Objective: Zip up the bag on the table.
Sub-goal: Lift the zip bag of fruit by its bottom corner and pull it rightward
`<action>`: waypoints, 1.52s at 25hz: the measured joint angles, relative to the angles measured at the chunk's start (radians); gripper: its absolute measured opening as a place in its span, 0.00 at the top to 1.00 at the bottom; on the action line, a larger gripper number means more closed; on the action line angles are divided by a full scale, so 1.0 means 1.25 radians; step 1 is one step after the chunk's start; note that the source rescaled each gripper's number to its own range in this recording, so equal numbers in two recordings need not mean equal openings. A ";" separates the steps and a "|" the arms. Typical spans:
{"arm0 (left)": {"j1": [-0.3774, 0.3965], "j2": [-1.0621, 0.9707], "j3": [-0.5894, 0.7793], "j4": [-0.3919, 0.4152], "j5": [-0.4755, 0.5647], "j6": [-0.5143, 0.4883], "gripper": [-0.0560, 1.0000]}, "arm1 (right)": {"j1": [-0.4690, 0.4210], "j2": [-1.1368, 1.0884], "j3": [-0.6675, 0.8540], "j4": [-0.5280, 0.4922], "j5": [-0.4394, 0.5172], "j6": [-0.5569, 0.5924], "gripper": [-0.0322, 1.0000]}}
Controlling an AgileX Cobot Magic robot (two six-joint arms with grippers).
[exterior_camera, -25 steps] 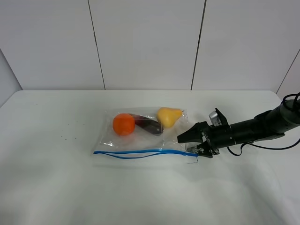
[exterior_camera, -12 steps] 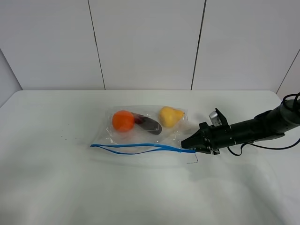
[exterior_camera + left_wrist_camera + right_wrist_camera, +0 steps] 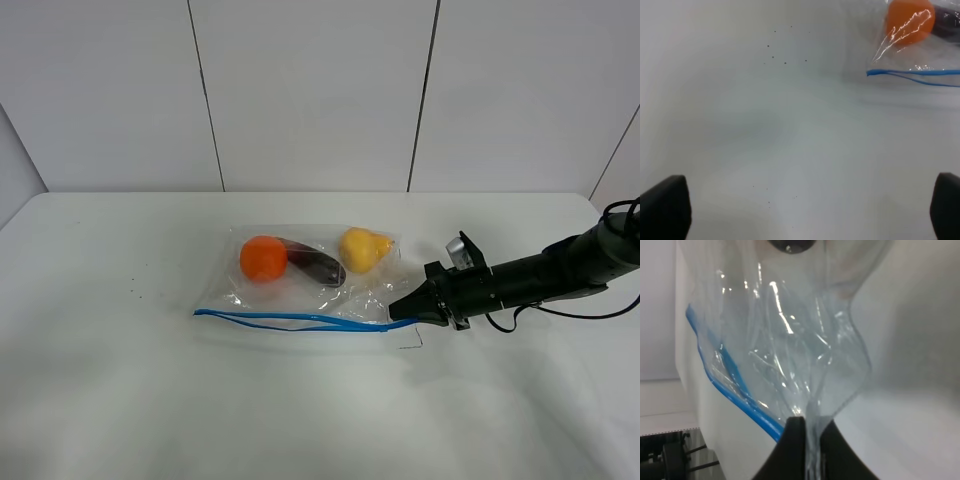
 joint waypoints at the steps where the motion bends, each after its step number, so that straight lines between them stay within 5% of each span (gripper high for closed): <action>1: 0.000 0.000 0.000 0.000 0.000 0.000 0.00 | 0.000 0.000 0.000 -0.001 -0.002 0.000 0.97; 13: 0.000 0.000 0.000 0.000 0.000 0.000 0.00 | 0.000 0.000 0.000 -0.018 -0.011 0.004 0.97; 23: 0.000 0.000 0.000 0.000 0.000 0.000 0.00 | 0.000 -0.025 0.000 -0.019 0.088 0.019 0.97; 38: 0.000 0.000 0.000 0.000 0.000 0.000 0.00 | 0.000 -0.187 -0.001 -0.033 0.127 0.091 0.97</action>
